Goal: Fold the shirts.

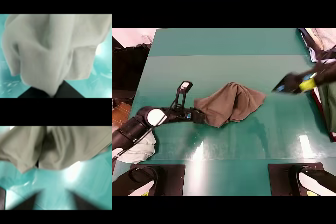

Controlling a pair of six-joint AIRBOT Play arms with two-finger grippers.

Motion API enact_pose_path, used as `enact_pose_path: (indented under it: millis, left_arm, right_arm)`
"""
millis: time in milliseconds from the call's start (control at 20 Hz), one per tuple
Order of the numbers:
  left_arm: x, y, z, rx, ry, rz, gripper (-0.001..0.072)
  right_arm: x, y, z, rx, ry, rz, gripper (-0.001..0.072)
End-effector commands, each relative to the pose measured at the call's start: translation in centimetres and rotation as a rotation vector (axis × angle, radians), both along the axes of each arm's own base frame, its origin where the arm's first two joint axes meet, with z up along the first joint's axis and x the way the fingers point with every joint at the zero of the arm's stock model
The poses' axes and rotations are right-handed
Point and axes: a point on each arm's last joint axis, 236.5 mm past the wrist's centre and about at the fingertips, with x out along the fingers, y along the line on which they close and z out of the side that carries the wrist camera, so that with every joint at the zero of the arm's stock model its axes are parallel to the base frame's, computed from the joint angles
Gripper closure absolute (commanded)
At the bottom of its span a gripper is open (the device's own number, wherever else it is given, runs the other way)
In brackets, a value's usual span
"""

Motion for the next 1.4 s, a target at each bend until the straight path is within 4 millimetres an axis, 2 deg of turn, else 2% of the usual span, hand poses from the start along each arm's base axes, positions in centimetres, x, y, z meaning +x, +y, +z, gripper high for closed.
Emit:
enact_pose_path:
  millis: [0,150,200,250,300,400,550,700,900,950,1100,1150,1250,1350]
  left_arm:
    - [0.7,0.1,3.0,0.046,-0.049,-0.049,0.0678]
    - [0.5,0.1,3.1,0.048,-0.042,-0.055,0.0678]
    - [0.3,0.1,2.9,0.053,-0.030,-0.060,0.0678]
    - [0.0,0.2,2.8,0.058,-0.020,-0.065,0.0678]
    - [-0.1,0.2,2.7,0.061,-0.013,-0.068,0.0678]
    - [-0.4,0.2,2.5,0.066,-0.002,-0.073,0.0678]
    - [-0.5,0.3,2.4,0.068,0.005,-0.076,0.0678]
    - [-1.0,0.4,2.1,0.078,0.026,-0.086,0.0678]
    - [-1.8,0.6,1.7,0.091,0.055,-0.100,0.0677]
    - [-1.8,0.6,1.7,0.091,0.055,-0.100,0.0678]
    - [-1.8,0.6,1.7,0.090,0.057,-0.099,0.0678]
    - [-1.9,0.6,1.6,0.094,0.061,-0.102,0.0678]
    - [-1.8,1.4,2.2,0.127,0.058,-0.108,0.0678]
    - [-0.5,3.3,4.9,0.168,0.036,-0.090,0.0678]
  right_arm:
    - [-4.1,5.3,-7.1,0.118,0.094,-0.033,0.0038]
    - [-5.2,9.5,-10.6,0.275,0.156,-0.189,0.0043]
    - [-5.1,10.1,-11.4,0.306,0.166,-0.248,0.0054]
    - [-4.7,10.6,-12.1,0.332,0.166,-0.310,0.0126]
    - [-4.4,11.0,-12.8,0.347,0.168,-0.357,0.0163]
    - [-4.1,11.9,-14.1,0.348,0.183,-0.404,0.0163]
    - [-4.2,13.9,-15.8,0.308,0.217,-0.366,0.0163]
    - [-2.9,15.8,-15.8,0.299,0.184,-0.337,0.0163]
    - [-1.2,16.8,-15.0,0.312,0.150,-0.337,0.0164]
    - [-0.8,16.8,-14.9,0.312,0.138,-0.342,0.0203]
    - [-0.6,16.7,-14.9,0.306,0.118,-0.340,0.0635]
    - [-0.6,16.7,-14.7,0.303,0.103,-0.318,0.0690]
    - [-0.4,16.5,-13.0,0.320,0.049,-0.287,0.0691]
    - [1.0,14.9,-9.3,0.363,-0.046,-0.278,0.0692]
